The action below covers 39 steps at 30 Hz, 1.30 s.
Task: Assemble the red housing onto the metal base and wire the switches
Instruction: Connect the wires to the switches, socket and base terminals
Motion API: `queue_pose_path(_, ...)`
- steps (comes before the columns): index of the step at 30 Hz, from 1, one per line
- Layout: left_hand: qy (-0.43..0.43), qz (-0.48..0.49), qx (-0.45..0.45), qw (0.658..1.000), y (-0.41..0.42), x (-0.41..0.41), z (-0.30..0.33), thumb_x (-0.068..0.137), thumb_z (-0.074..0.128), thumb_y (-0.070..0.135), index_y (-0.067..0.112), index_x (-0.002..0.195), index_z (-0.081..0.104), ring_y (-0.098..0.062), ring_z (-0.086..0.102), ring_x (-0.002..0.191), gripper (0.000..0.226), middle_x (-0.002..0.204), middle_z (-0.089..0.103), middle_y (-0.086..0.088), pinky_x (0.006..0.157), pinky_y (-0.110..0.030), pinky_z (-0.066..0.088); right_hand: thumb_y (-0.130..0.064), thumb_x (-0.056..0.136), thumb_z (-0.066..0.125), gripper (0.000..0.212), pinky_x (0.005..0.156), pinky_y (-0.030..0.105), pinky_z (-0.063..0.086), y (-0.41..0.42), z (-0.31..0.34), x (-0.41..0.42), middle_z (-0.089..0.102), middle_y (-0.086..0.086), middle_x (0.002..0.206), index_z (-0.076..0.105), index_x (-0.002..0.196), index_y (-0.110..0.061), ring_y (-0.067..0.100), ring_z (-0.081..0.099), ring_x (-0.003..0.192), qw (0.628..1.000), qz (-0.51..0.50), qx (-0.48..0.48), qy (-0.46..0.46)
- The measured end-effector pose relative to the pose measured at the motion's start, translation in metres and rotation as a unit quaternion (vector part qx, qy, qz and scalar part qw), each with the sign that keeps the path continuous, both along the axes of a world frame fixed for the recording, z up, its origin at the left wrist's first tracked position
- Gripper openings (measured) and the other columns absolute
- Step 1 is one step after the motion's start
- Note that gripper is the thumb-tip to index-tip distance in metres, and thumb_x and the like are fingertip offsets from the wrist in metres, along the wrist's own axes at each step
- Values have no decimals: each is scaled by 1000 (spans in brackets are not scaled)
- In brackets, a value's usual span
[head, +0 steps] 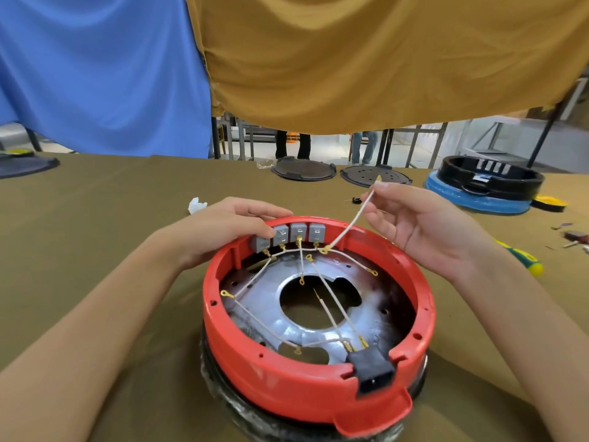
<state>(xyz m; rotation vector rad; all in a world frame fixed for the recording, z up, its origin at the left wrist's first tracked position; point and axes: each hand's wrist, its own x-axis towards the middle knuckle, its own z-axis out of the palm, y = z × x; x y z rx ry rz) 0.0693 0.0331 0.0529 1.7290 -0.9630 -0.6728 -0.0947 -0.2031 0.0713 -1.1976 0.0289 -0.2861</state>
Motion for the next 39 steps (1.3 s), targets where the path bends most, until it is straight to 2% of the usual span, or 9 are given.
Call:
queue_pose_path(5,-10,-7,19,1000,-2,-5,0,87,67,18,32,116,73,-22,73,102,33,113,75,0,87,-34,56,-14,79,69,10,64,20,57,3,2,0,70,8,82,76,73,-13,14,70,72,999,0,-35,-5)
queue_pose_path(8,-119,47,8,992,-3,-9,2,96,64,20,33,112,74,-11,71,101,23,109,75,8,94,-34,53,-11,83,67,10,64,21,57,6,6,5,68,9,82,73,75,-11,15,69,71,998,-10,-55,0)
queue_pose_path(11,-211,110,-93,967,-5,-16,8,98,61,27,31,106,74,-6,68,101,16,104,75,10,92,-29,51,-8,91,64,10,65,22,57,16,17,14,68,10,80,69,82,-6,17,69,71,991,-9,-137,2)
queue_pose_path(14,-199,79,-178,960,-4,-25,15,94,58,41,24,102,76,-9,69,93,26,90,74,4,86,-21,51,-7,91,66,5,63,24,58,33,24,25,69,11,77,67,86,-5,20,71,70,986,-11,-164,-12)
queue_pose_path(18,-189,18,-169,967,-8,-34,15,90,70,35,14,102,74,-5,67,72,24,77,73,4,69,-17,51,-5,90,66,6,59,22,58,47,17,34,70,14,76,65,86,-1,21,71,66,992,-26,-121,-33)
queue_pose_path(24,-221,27,-148,964,-11,-35,14,91,68,31,23,93,75,-31,64,66,11,71,72,-2,63,-44,50,-4,90,65,8,60,20,58,46,13,29,70,16,78,63,93,3,22,73,69,996,-4,-74,-52)
queue_pose_path(28,-196,4,-142,970,-10,-33,13,95,66,17,13,93,72,-9,62,61,8,65,67,2,63,-18,48,-4,89,67,21,63,24,58,46,10,28,72,15,83,66,110,-3,23,72,73,986,-46,-147,-70)
queue_pose_path(32,-164,9,-140,976,-9,-35,14,95,63,17,10,98,73,-6,59,61,13,62,64,5,65,-13,47,-5,92,66,16,68,26,58,44,10,26,74,15,83,71,107,-7,22,72,75,967,-80,-218,-107)
queue_pose_path(39,-114,-36,-131,984,-2,-38,23,88,65,27,13,97,72,-3,62,61,18,70,67,3,62,-10,47,-4,86,66,13,62,19,57,41,12,24,75,14,81,68,99,0,16,73,71,999,-27,-19,-41)
